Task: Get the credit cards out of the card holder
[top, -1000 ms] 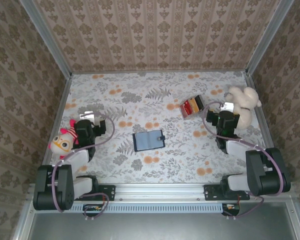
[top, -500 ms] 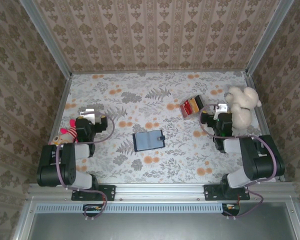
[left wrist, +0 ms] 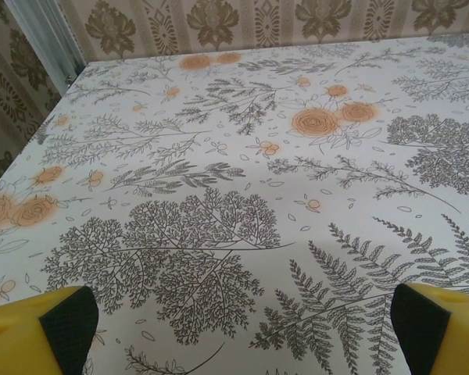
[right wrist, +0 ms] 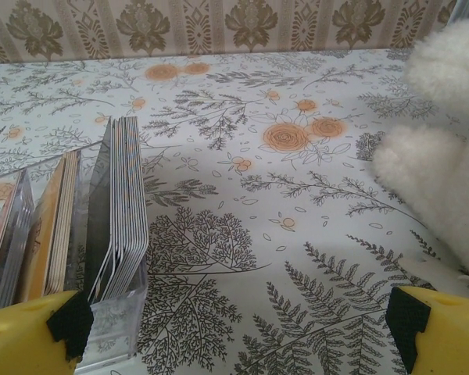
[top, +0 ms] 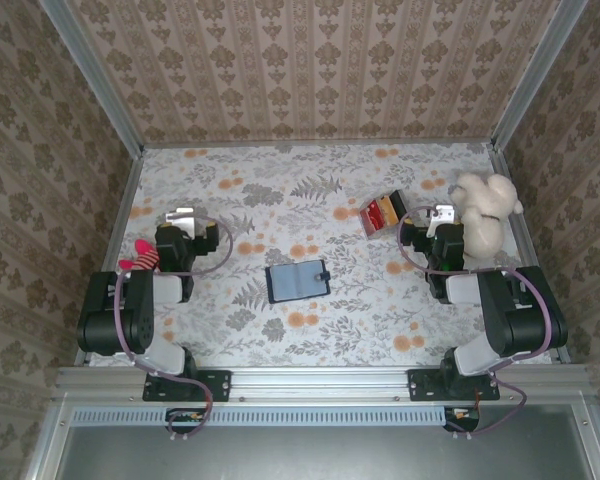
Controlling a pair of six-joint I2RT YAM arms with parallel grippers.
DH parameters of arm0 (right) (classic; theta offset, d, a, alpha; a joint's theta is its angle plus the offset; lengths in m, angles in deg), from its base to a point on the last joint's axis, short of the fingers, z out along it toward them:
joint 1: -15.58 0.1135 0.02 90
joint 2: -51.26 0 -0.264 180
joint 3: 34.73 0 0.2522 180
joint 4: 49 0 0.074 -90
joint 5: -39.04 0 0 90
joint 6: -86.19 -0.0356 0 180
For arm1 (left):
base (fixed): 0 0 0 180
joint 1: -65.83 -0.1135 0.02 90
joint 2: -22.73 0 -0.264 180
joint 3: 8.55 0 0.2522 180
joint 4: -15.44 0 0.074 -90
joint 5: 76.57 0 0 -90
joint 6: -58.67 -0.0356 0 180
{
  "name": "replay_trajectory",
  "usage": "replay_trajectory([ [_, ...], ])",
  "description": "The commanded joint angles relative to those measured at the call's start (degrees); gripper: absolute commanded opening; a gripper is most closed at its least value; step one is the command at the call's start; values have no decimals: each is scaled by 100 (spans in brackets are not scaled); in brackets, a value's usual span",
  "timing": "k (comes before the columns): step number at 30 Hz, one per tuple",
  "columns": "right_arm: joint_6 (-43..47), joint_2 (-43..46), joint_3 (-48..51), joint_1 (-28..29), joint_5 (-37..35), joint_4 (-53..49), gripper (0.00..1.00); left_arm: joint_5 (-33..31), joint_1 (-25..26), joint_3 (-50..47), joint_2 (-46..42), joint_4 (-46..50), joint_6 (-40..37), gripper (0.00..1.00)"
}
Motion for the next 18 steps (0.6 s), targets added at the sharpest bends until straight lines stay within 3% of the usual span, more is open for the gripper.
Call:
replay_trajectory([
  [1, 2, -49, -107, -26, 18, 12, 100, -94, 13, 93, 26, 115, -117, 100],
  [18, 6, -43, -80, -24, 51, 37, 100, -76, 13, 112, 43, 135, -110, 100],
])
